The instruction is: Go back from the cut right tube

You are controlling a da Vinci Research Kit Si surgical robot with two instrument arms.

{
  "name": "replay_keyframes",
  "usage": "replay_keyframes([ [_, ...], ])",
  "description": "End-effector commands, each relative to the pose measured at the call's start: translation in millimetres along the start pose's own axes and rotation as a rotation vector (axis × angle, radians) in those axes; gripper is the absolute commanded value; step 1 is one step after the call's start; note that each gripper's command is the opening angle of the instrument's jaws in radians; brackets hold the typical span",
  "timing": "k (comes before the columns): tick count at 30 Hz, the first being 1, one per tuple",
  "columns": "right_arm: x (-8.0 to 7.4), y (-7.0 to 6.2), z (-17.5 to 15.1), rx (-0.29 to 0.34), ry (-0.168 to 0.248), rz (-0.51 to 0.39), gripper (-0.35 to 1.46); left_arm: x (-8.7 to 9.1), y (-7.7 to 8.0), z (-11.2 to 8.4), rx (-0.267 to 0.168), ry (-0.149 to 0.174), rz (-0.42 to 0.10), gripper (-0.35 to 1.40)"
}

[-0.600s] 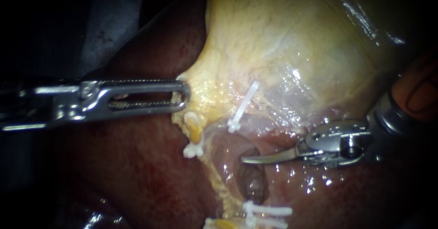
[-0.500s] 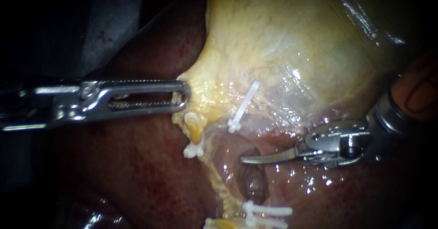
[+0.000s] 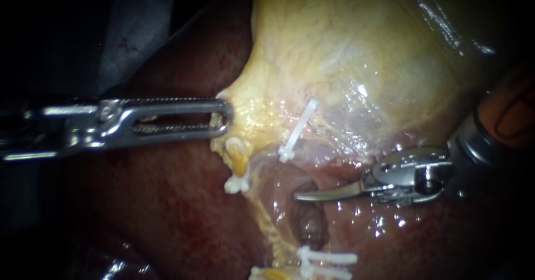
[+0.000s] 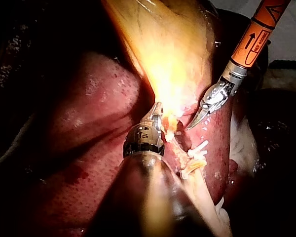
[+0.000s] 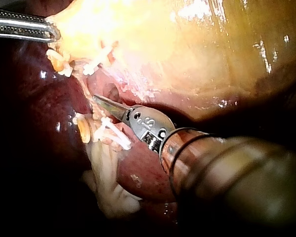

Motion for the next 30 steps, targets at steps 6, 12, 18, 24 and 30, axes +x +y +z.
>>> replay_keyframes([
  [6,0.0,-0.1,0.0,-0.002,0.005,-0.001,0.44,0.0,0.0,0.0,0.0,0.0,0.0,-0.35],
  [12,0.0,-0.1,0.0,-0.002,0.005,-0.001,0.51,0.0,0.0,0.0,0.0,0.0,0.0,-0.35],
  [18,0.0,-0.1,-0.2,-0.001,0.005,-0.001,0.47,0.0,0.0,0.0,0.0,0.0,0.0,-0.35],
  [24,0.1,-0.3,-1.1,-0.001,0.008,0.005,0.44,0.0,0.0,0.0,0.0,0.0,0.0,-0.35],
  [30,1.0,-0.7,-2.8,-0.006,0.022,-0.029,0.39,0.0,0.2,0.1,0.001,0.0,0.001,-0.35],
])
